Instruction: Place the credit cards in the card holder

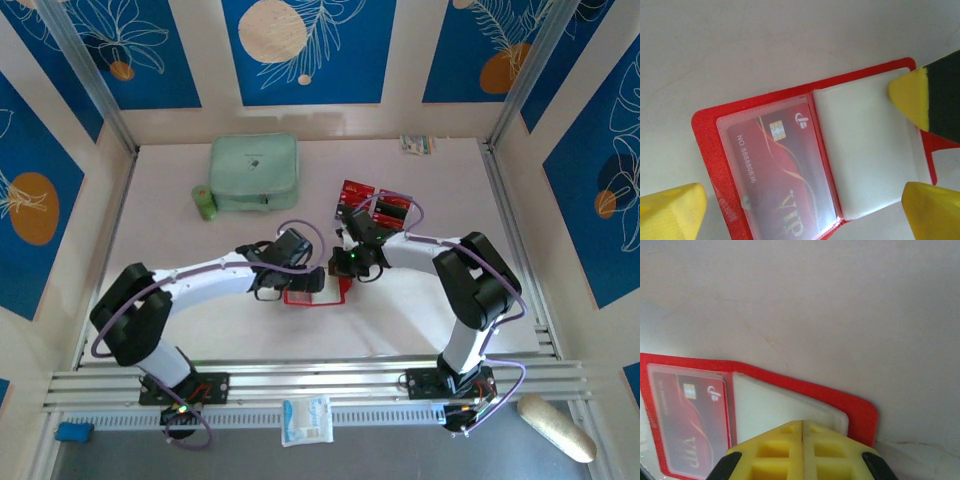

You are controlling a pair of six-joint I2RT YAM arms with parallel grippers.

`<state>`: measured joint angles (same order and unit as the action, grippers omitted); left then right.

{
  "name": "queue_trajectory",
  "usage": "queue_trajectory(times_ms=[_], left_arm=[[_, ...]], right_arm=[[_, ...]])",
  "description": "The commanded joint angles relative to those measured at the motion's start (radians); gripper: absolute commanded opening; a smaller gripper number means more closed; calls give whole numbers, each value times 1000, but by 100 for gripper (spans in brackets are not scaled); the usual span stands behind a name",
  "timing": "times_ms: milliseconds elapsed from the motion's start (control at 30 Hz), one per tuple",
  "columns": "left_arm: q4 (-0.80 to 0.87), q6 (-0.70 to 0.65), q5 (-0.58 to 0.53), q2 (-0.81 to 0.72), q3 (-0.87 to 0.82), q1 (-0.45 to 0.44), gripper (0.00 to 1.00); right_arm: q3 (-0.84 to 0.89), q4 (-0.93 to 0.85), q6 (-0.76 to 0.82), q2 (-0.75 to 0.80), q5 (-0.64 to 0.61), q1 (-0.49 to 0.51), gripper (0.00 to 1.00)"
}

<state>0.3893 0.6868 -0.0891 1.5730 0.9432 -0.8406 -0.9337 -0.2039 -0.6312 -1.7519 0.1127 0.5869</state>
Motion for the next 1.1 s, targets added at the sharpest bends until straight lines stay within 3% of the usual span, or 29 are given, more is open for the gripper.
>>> queue_trajectory(times_ms=[0, 633, 1067], left_arm=[[-23, -4, -13, 23, -16, -10, 100], [-28, -20, -29, 63, -26, -11, 100], [-48, -22, -24, 64, -33, -11, 100]], right_arm=[[13, -34, 24, -11, -20, -5, 1], [56, -13, 16, 33, -60, -6, 1], [53, 48, -49, -73, -4, 68, 0]])
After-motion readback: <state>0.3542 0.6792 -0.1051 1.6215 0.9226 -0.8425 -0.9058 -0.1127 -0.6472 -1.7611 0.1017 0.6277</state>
